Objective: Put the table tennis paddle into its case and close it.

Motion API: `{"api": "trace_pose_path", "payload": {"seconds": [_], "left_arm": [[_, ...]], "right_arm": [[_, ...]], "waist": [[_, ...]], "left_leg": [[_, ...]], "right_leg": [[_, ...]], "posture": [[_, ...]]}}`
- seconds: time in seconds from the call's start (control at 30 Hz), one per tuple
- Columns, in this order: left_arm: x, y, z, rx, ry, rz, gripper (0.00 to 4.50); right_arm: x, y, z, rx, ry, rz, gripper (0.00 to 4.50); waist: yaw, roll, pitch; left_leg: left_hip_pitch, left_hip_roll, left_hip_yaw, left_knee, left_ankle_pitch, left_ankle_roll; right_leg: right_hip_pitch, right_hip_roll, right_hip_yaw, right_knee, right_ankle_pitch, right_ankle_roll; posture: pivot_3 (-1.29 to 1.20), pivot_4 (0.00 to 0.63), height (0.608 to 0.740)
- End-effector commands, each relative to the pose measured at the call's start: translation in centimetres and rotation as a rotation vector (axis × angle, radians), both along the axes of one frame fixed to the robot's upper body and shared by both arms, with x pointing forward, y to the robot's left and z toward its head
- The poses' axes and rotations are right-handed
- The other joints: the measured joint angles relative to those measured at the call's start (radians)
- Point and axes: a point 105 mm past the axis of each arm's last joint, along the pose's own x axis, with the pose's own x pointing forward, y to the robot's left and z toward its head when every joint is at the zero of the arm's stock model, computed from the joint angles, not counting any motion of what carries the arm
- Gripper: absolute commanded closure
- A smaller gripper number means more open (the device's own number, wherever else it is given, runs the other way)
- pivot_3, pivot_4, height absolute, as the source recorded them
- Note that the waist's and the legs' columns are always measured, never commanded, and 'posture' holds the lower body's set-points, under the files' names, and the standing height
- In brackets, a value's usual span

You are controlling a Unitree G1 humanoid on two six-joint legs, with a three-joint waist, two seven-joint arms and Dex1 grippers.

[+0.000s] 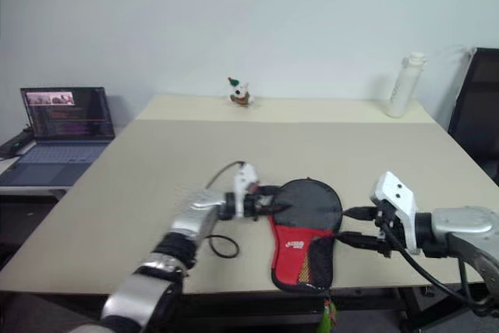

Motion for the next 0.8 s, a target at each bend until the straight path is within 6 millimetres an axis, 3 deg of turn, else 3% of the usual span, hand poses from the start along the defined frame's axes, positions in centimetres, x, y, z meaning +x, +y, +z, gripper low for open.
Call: {"api": "trace_pose_path", "payload": {"seconds": [0.03, 0.13, 0.3, 0.53, 0.8], "left_arm": [[-1.6, 1.4, 2.6, -0.063, -0.029, 0.023, 1.76], [-3.3, 4.4, 3.4, -0.089, -0.019, 0.14, 1.76], [-5.2, 6.3, 3.7, -0.078, -0.016, 0.269, 1.76], [-4.8, 5.5, 4.4, -0.06, -0.056, 0.345, 1.76], [-4.3, 5.7, 3.4, -0.066, -0.045, 0.398, 1.76]], "right_arm": [[1.8, -0.7, 0.2, -0.005, -0.059, 0.005, 1.68], [4.2, -1.5, -0.2, -0.002, -0.079, -0.016, 1.68], [6.5, -2.9, -0.4, -0.01, -0.102, -0.04, 1.68], [7.3, -5.5, 0.3, -0.022, -0.123, -0.105, 1.68], [5.8, -4.8, -0.3, -0.052, -0.089, -0.084, 1.68]], "waist": [[0.001, 0.002, 0.001], [0.001, 0.003, 0.003], [0.006, 0.006, 0.005], [0.01, 0.007, 0.007], [0.006, 0.008, 0.007]], "left_leg": [[0.0, 0.0, 0.0, -0.001, 0.0, 0.0], [0.0, 0.0, 0.0, -0.002, 0.0, 0.0], [0.001, 0.0, 0.001, 0.002, 0.0, 0.0], [0.001, 0.0, 0.002, 0.009, 0.0, 0.0], [0.001, 0.001, 0.002, 0.008, 0.0, 0.0]], "right_leg": [[-0.001, 0.0, 0.0, 0.0, -0.001, -0.001], [-0.001, 0.0, 0.0, -0.001, -0.004, 0.004], [0.001, 0.0, 0.001, -0.001, -0.004, 0.003], [0.004, 0.0, 0.003, 0.0, -0.001, 0.001], [0.003, 0.002, 0.004, 0.0, 0.001, 0.003]], "posture": [[0.0, 0.15, 0.74], [0.0, 0.15, 0.74], [0.0, 0.15, 0.74], [0.0, 0.15, 0.74], [0.0, 0.15, 0.74]]}}
